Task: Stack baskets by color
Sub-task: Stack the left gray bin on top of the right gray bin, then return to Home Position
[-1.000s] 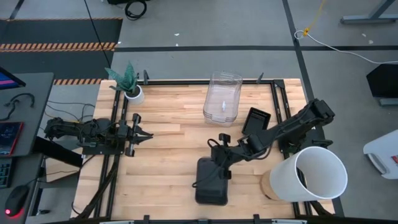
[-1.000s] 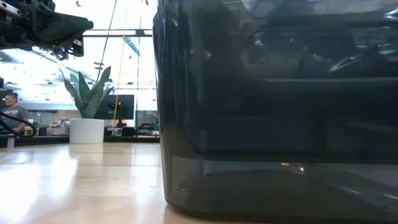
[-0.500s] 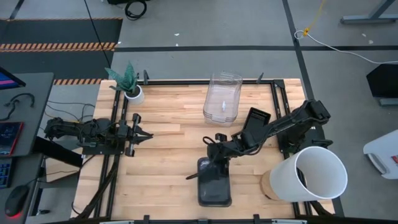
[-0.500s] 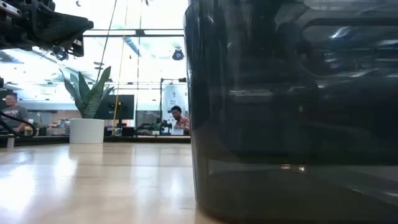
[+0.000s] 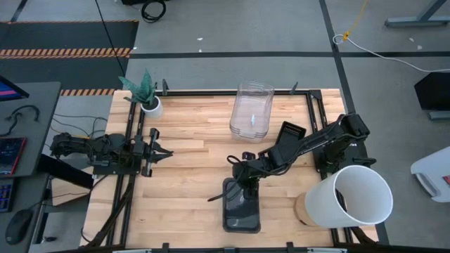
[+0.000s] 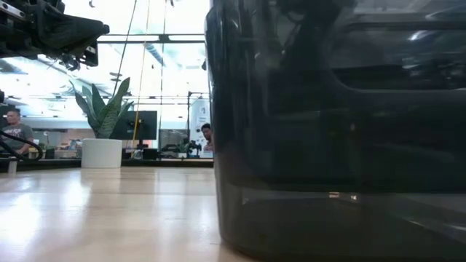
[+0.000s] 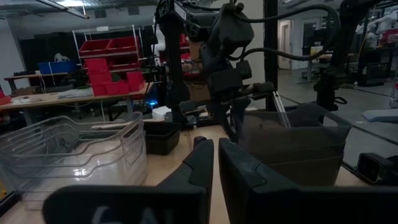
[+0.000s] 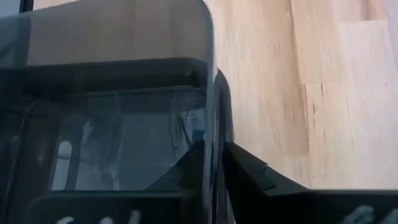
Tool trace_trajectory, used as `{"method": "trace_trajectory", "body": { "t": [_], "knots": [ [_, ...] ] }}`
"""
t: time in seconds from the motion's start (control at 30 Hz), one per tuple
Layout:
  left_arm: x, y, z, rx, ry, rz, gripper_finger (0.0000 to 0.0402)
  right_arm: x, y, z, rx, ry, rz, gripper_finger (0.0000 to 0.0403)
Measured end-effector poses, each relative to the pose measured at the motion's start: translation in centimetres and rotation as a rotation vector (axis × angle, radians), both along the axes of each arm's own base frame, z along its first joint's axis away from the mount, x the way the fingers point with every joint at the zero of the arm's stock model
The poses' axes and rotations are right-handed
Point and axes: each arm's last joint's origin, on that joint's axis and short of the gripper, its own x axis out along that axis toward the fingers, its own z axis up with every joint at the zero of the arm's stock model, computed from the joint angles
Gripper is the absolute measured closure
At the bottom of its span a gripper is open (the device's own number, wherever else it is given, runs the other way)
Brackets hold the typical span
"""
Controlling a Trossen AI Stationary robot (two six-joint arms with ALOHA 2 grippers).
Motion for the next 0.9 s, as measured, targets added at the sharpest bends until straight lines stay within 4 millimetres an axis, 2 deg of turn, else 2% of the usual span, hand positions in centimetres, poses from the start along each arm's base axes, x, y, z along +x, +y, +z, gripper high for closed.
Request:
{"method": "trace_trajectory", "body": {
  "t": [0.2, 0.43, 0.57, 0.7, 0.9],
  "knots": [
    [0.0, 0.0, 0.0, 0.000, -0.001, 0.000, 0.0366, 0.0, 0.0, 0.0, 0.008, 0.001, 0.001, 0.0303],
    [0.0, 0.0, 0.0, 0.000, 0.000, 0.000, 0.0373, 0.2, 0.0, 2.2, 0.010, -0.027, 0.009, 0.0264],
    [0.0, 0.0, 0.0, 0.000, 0.000, 0.000, 0.0370, 0.0, -0.1, 2.2, 0.011, -0.009, 0.005, 0.0246],
    [0.0, 0.0, 0.0, 0.000, 0.000, 0.000, 0.0365, -0.7, -0.5, 2.3, -0.013, 0.048, -0.024, 0.0237],
    [0.0, 0.0, 0.0, 0.000, 0.000, 0.000, 0.0372, -2.4, -0.9, 4.3, -0.086, 0.023, -0.016, 0.0240]
  ]
}}
